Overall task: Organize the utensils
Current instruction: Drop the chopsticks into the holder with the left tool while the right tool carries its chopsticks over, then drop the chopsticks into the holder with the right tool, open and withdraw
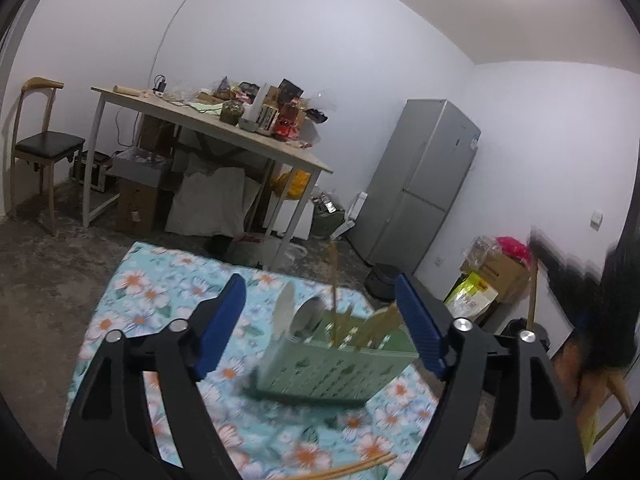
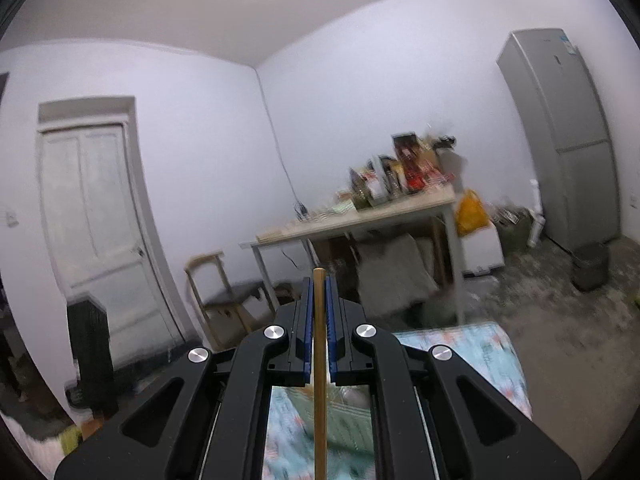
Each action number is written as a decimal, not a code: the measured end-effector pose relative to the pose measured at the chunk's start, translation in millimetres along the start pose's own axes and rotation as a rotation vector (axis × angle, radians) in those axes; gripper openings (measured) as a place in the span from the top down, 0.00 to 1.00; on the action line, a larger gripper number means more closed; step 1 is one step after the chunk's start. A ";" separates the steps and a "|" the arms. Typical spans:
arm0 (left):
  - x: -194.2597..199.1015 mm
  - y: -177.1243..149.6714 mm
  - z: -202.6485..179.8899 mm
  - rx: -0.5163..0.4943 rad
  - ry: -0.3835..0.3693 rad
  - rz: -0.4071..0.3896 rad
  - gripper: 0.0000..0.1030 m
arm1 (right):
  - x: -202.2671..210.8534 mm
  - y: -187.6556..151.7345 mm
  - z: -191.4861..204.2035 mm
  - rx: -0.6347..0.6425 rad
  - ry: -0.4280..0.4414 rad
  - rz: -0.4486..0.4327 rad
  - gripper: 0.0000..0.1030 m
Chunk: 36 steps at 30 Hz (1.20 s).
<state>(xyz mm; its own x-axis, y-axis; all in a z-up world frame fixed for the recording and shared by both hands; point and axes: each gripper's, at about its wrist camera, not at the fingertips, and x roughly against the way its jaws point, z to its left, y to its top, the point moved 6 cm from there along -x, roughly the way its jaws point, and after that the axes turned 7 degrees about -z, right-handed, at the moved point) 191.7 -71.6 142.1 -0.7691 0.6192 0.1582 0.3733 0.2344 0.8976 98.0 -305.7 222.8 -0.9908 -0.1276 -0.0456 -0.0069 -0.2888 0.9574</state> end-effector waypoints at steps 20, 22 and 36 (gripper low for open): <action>57.7 -65.5 85.8 0.032 0.234 0.150 0.16 | -172.3 22.5 -10.9 -0.049 0.066 -0.108 0.94; 58.1 -65.2 89.6 0.041 0.240 0.148 0.16 | -185.6 7.1 -15.1 -0.028 0.050 -0.081 0.94; 53.2 -67.5 93.9 0.077 0.233 0.154 0.16 | -187.8 -56.8 -40.2 0.024 0.025 0.179 0.91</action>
<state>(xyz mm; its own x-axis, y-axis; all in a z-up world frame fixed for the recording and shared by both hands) 174.2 15.9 51.3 -0.7958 0.4648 0.3883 0.5260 0.2127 0.8235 289.9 -303.5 165.4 -0.9728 -0.1986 0.1197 0.1661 -0.2367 0.9573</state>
